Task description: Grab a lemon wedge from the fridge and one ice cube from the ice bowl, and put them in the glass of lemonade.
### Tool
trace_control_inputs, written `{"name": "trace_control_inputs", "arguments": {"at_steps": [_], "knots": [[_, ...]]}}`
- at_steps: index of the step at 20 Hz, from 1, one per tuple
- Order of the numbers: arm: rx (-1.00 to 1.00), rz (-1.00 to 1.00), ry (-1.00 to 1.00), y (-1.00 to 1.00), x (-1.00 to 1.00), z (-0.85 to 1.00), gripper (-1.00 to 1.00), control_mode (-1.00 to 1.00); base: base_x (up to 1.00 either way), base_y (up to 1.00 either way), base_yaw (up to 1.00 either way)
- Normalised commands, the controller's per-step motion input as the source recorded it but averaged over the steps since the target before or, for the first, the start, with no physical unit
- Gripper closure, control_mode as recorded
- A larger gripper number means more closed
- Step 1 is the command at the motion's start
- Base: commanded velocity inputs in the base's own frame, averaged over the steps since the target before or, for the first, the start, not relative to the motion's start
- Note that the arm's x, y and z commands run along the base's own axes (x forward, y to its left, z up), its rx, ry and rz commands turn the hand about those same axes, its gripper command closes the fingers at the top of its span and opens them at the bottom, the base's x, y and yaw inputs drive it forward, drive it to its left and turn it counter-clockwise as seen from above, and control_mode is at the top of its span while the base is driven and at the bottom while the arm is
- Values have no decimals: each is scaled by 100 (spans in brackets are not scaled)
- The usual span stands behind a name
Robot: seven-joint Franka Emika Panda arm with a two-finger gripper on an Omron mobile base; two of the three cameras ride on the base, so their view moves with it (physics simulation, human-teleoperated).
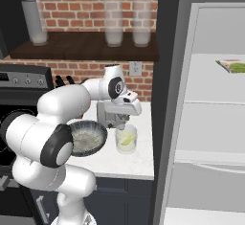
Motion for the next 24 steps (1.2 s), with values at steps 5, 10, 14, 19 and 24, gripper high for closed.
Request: {"name": "trace_control_inputs", "arguments": {"at_steps": [5,10,14,19,24], "knots": [[0,-5,0,0,0,-27,100,-100,0,0,0],[0,-3,0,0,0,-14,100,-100,0,0,0],[0,0,0,0,0,0,-100,-100,0,0,0],[0,0,0,0,0,0,-100,-100,0,0,0],[0,0,0,0,0,0,-100,-100,0,0,0]]}}
